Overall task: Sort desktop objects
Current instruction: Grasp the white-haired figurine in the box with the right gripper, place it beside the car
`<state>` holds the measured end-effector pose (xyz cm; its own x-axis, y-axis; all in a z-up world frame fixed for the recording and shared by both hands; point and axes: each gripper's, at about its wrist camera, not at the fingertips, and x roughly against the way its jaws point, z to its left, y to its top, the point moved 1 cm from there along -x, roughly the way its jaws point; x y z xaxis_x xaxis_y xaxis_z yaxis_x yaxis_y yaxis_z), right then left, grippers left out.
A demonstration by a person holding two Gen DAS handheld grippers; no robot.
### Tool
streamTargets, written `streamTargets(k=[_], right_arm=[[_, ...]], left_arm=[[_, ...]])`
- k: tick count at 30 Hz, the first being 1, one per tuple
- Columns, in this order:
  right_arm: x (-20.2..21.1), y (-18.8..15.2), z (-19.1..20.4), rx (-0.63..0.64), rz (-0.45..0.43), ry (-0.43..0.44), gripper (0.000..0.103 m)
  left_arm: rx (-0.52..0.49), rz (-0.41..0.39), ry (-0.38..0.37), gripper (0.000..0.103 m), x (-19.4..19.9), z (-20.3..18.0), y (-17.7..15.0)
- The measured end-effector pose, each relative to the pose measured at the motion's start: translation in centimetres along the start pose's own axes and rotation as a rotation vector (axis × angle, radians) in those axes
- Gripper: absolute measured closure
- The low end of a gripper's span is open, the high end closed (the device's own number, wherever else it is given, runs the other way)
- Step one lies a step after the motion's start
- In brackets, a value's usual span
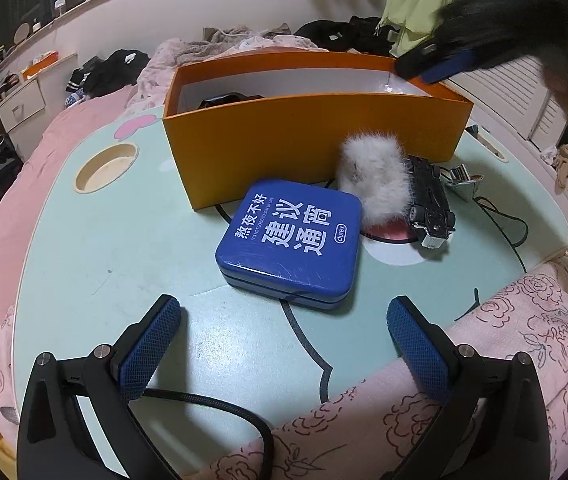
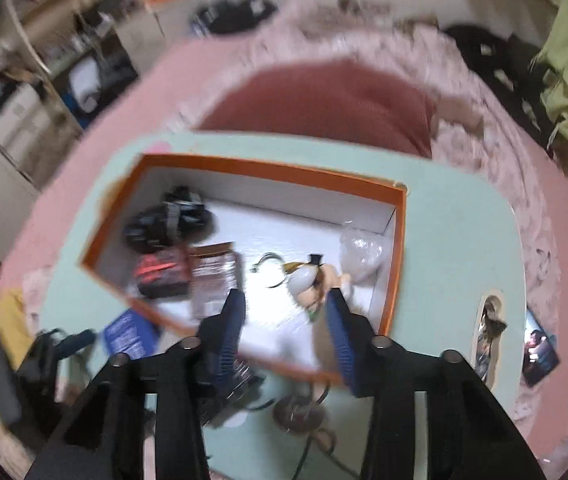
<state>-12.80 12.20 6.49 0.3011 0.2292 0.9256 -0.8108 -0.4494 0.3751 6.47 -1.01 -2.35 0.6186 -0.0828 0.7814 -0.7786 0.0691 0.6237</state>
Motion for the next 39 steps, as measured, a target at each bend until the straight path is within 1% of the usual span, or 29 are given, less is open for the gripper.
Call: streamTargets(k=[2, 5, 7, 10, 11, 12, 13, 14, 15, 16, 19, 21, 23, 26, 28, 30, 31, 34, 37, 39], right_arm=[[-1.7, 0.8, 0.2, -0.006, 0.061, -0.018, 0.063], [-3.5, 1.6, 0.2, -0.003, 0.124, -0.063, 0.063], [-4.3, 1.4, 0.7, 0.015, 0.14, -0.111, 0.063], [-5.5, 1.8, 1.8, 0.075, 0.179, -0.221, 0.062], [-5.8, 1.5, 2.0, 0.092, 0.192, -0.238, 0.062], [-6.4, 1.3, 2.4, 0.118, 0.211, -0.241, 0.063], [-6.5, 1.1, 2.9, 0.142, 0.208, -0.24, 0.066], [-6.5, 1.0, 2.9, 0.145, 0.208, -0.237, 0.072], [-6.4, 0.9, 3.0, 0.141, 0.204, -0.229, 0.072], [-6.3, 0.8, 3.0, 0.136, 0.196, -0.221, 0.072], [-5.4, 0.7, 2.5, 0.094, 0.139, -0.147, 0.073], [-3.8, 0.8, 2.3, 0.064, 0.062, -0.093, 0.073], [-0.9, 0.3, 2.2, 0.025, -0.047, -0.034, 0.073], [4.8, -2.3, 2.6, -0.012, -0.232, 0.016, 0.073], [7.1, -4.8, 3.8, -0.002, -0.289, 0.052, 0.072], [7.2, -6.2, 4.0, 0.003, -0.292, 0.09, 0.072], [6.7, -7.5, 4.1, 0.002, -0.274, 0.105, 0.072], [4.8, -9.4, 3.7, -0.01, -0.243, 0.098, 0.072], [2.6, -10.1, 3.3, -0.021, -0.227, 0.117, 0.072], [1.4, -10.2, 2.9, -0.037, -0.23, 0.107, 0.072]], left_arm=[[0.0, -0.002, -0.001, 0.0, 0.0, 0.0, 0.0], [0.0, -0.006, -0.002, 0.0, 0.1, 0.0, -0.1], [-0.001, -0.008, -0.003, 0.0, 0.1, -0.1, -0.2], [0.0, -0.01, -0.004, 0.0, 0.0, -0.1, -0.3], [0.0, -0.011, -0.004, 0.0, 0.0, -0.2, -0.3], [0.0, -0.012, -0.004, 0.0, 0.0, -0.2, -0.2], [0.0, -0.011, -0.003, 0.0, 0.0, -0.2, -0.3], [-0.001, -0.01, -0.003, 0.0, 0.0, -0.2, -0.2], [0.002, -0.012, -0.003, 0.0, 0.0, -0.3, -0.3], [0.001, -0.011, -0.003, 0.0, 0.0, -0.3, -0.3], [0.001, -0.012, -0.004, 0.0, 0.0, -0.5, -0.2], [0.002, -0.012, -0.004, 0.0, -0.1, -0.5, -0.2], [0.002, -0.012, -0.004, 0.0, -0.1, -0.5, -0.2], [0.003, -0.012, -0.004, 0.0, -0.1, -0.6, -0.2], [0.004, -0.012, -0.003, 0.0, -0.1, -0.6, -0.2], [0.004, -0.012, -0.002, 0.0, -0.1, -0.7, -0.2], [0.004, -0.011, -0.002, 0.0, -0.1, -0.7, -0.2], [0.003, -0.01, -0.002, 0.0, -0.1, -0.7, -0.1], [0.001, -0.011, -0.002, 0.0, -0.1, -0.6, -0.2], [-0.002, -0.011, -0.005, 0.0, -0.1, -0.5, -0.2]])
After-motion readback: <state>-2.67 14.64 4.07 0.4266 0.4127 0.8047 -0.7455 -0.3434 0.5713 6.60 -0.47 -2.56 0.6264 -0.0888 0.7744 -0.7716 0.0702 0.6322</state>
